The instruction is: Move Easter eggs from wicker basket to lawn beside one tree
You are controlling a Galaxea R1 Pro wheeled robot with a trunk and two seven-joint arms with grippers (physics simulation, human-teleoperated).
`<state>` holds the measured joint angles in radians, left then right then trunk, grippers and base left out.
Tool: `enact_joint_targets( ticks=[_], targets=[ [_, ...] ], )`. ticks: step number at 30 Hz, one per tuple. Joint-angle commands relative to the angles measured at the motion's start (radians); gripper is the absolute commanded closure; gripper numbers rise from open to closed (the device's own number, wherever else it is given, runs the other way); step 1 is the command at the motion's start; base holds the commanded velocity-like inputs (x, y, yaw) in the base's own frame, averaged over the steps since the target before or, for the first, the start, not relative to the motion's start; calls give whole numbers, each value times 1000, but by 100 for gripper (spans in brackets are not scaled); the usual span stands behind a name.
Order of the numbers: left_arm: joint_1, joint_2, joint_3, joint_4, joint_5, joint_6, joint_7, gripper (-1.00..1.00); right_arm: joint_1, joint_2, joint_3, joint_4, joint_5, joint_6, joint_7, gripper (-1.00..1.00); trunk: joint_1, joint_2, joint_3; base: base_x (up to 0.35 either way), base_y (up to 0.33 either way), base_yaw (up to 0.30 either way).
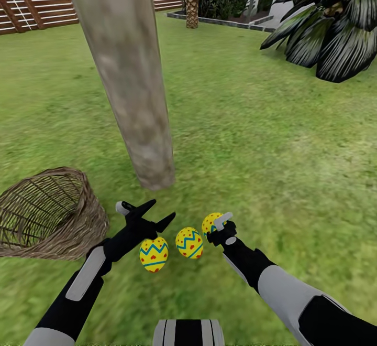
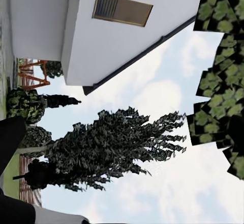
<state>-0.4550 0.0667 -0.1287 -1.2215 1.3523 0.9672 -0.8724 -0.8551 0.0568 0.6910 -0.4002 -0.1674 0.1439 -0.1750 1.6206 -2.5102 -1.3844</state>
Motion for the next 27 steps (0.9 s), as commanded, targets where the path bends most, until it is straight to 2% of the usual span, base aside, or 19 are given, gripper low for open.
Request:
enact_joint_targets(
  ticks=[1, 10, 15, 19, 27],
  targets=[
    [-1, 1, -2, 0, 4, 4, -2, -100, -1, -1, 8, -2, -11, 5, -8, 100, 0, -1, -5, 0, 0, 0],
    [-1, 1, -2, 2, 2, 4, -1, -100, -1, -1, 8, -2, -14, 5, -8, 100, 1, -1, -8, 2, 0, 0],
    [-1, 1, -2, 2, 2, 4, -2, -100, -1, 0, 8, -2, -13, 5, -8, 100, 1, -1, -8, 231, -147, 0],
    [0, 1, -2, 2, 4, 4, -2, -100, -1, 0, 8, -2, -12, 5, -8, 100, 1, -1, -8, 60, -45, 0],
    [-1, -3, -2, 2, 3, 4, -2, -100, -1, 0, 8, -1, -11, 5, -8, 100, 3, -2, -32, 1, -1, 0]
  ],
)
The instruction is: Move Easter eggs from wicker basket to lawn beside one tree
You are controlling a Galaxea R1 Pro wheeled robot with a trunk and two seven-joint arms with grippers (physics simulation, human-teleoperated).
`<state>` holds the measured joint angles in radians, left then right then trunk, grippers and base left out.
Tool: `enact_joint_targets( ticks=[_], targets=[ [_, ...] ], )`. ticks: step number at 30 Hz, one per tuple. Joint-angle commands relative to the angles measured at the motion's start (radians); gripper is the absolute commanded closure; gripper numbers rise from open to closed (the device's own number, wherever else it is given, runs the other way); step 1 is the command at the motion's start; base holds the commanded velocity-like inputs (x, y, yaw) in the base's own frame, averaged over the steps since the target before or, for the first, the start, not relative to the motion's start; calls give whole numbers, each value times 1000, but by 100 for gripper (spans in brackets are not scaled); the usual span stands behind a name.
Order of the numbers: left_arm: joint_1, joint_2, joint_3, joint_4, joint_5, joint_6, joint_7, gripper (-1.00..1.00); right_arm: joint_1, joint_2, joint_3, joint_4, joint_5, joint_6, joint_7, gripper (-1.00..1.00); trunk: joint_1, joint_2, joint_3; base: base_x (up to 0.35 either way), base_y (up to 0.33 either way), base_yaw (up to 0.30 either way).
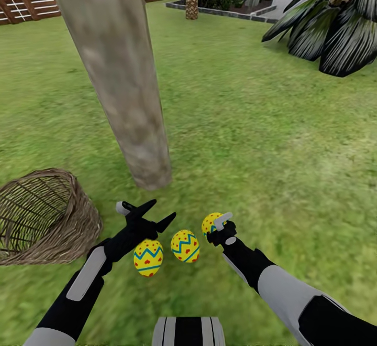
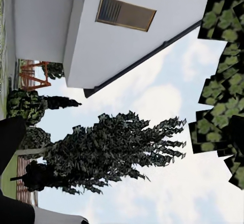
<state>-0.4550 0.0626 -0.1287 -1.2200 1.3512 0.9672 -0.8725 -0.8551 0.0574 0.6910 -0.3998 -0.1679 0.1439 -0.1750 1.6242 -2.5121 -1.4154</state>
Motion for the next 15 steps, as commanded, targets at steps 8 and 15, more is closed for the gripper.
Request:
enact_joint_targets(
  ticks=[8, 15],
  targets=[
    [-1, 0, -2, 0, 4, 4, -2, -100, -1, -1, 8, -2, -12, 5, -8, 100, 2, -1, -20, 0, 0, 0],
    [-1, 0, -2, 1, 4, 4, -2, -100, -1, -1, 8, -1, -18, 7, -8, 100, 2, -2, -24, 0, 0, 0]
  ],
)
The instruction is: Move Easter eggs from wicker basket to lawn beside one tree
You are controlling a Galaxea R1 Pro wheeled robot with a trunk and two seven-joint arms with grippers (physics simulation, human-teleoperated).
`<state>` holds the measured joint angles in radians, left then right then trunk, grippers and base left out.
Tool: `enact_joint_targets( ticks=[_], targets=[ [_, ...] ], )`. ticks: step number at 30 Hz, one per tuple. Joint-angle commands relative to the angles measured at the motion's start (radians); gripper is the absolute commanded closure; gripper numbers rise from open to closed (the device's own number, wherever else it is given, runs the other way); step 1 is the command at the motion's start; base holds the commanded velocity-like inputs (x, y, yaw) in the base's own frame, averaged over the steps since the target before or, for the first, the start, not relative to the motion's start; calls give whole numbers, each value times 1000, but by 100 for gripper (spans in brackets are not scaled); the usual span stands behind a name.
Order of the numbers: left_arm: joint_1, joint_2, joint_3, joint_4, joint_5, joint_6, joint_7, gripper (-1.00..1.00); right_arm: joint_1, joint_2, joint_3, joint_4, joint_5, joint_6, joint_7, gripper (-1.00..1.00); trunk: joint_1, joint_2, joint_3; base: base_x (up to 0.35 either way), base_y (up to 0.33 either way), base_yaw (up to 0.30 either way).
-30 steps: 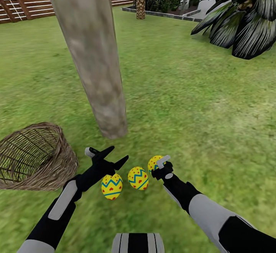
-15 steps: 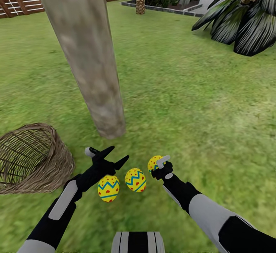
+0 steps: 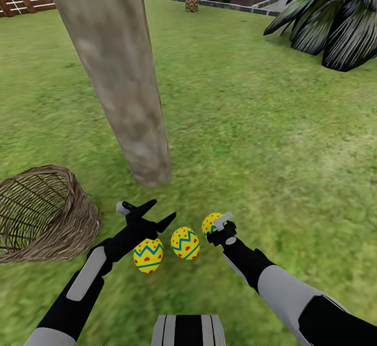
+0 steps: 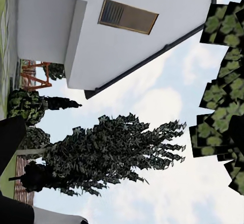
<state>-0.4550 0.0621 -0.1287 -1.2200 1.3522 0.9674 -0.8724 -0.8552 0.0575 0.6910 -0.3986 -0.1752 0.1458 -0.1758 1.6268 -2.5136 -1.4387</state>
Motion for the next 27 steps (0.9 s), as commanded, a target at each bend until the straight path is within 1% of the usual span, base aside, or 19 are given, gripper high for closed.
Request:
enact_joint_targets(
  ticks=[1, 4, 6, 7, 8, 10, 11, 13, 15, 18, 20, 22, 24, 27],
  targets=[
    [-1, 1, -2, 0, 3, 4, -2, -100, -1, -1, 8, -2, -10, 5, -8, 100, 0, 0, -1, 0, 0, 0],
    [-1, 1, -2, 0, 4, 4, -2, -100, -1, -1, 7, -2, -10, 4, -8, 100, 0, 0, -1, 0, 0, 0],
    [-1, 0, -2, 0, 3, 4, -2, -100, -1, -1, 8, 1, -10, 4, -11, 100, 1, -1, -8, 0, 0, 0],
    [-1, 0, -2, 0, 3, 4, -2, -100, -1, 0, 8, 10, -10, 4, -25, 100, 1, -1, -8, 0, 0, 0],
    [-1, 0, -2, 0, 3, 4, -2, -100, -1, 3, 8, 19, -9, 4, -43, 100, 1, -1, -12, 0, 0, 0],
    [-1, 0, -2, 0, 4, 4, -2, -100, -1, 12, 8, 21, -10, 4, -48, 100, 1, -1, -12, 0, 0, 0],
    [-1, 1, -2, 0, 4, 4, -2, -100, -1, 12, 8, 21, -10, 4, -48, 100, 1, -1, -12, 0, 0, 0],
    [-1, 0, -2, 0, 4, 4, -2, -100, -1, 12, 8, 21, -10, 4, -48, 100, 2, -1, -20, 0, 0, 0],
    [-1, 1, -2, 0, 4, 4, -2, -100, -1, 13, 8, 21, -10, 4, -48, 100, 2, -1, -20, 0, 0, 0],
    [-1, 1, -2, -1, 4, 4, -2, -100, -1, 13, 8, 21, -10, 4, -48, 100, 3, -2, -32, 0, 0, 0],
    [-1, 1, -2, -1, 4, 4, -2, -100, -1, 13, 8, 21, -10, 4, -48, 100, 3, -2, -32, 0, 0, 0],
    [-1, 1, -2, -1, 4, 4, -2, -100, -1, 13, 8, 21, -10, 4, -48, 100, 4, -3, -39, 0, 0, 0],
    [-1, 1, -2, -1, 4, 4, -2, -100, -1, 13, 8, 21, -10, 4, -48, 100, 4, -3, -39, 0, 0, 0],
    [-1, 0, -2, -1, 4, 4, -2, -100, -1, 13, 8, 21, -10, 4, -48, 100, 6, -3, -51, 0, 0, 0]
  ],
)
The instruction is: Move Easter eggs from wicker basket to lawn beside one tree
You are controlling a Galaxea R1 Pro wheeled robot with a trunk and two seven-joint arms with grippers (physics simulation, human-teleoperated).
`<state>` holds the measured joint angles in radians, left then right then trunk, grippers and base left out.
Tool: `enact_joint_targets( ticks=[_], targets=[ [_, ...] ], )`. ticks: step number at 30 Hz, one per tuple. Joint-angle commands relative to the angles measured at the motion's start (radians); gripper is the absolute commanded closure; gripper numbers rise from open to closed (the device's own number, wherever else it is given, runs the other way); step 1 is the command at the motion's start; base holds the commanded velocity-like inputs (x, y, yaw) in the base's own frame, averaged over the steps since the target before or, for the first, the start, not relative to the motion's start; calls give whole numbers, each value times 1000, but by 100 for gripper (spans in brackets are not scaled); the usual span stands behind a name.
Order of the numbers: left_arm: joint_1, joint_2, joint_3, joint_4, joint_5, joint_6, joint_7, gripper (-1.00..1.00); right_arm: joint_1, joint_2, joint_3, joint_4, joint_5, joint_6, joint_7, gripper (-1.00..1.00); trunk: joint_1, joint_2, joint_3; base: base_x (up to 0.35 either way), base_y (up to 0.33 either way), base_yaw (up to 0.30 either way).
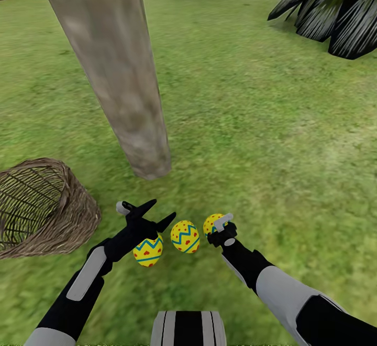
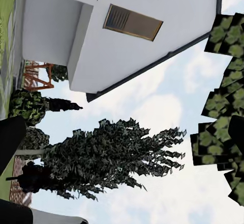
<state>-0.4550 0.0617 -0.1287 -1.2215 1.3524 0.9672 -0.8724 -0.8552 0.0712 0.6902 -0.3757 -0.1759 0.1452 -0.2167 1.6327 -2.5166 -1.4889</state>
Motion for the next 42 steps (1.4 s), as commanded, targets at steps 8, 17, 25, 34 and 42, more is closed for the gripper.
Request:
enact_joint_targets(
  ticks=[8, 17, 25, 34, 42],
  targets=[
    [-1, 1, -2, 0, 4, 4, -2, -100, -1, -1, 8, -2, -11, 5, -7, 100, 1, -1, -8, 0, 0, 0],
    [-1, 0, -2, 1, 4, 4, -2, -100, -1, -2, 6, -2, -13, 5, -7, 100, 1, -1, -8, 108, 0, 0],
    [-1, 0, -2, 0, 5, 4, -2, -100, -1, -2, 3, 0, -15, 5, -7, 100, 3, -2, -28, 1, 0, 0],
    [-1, 0, -2, -10, 5, 4, -2, -100, -1, -1, 3, 17, -14, 5, -7, 100, 5, -3, -47, 0, 0, 0],
    [-1, 0, -17, -9, 5, 4, -2, -100, -1, -1, 3, 16, -14, 12, -8, 100, 5, -3, -47, 0, 0, 0]
  ],
)
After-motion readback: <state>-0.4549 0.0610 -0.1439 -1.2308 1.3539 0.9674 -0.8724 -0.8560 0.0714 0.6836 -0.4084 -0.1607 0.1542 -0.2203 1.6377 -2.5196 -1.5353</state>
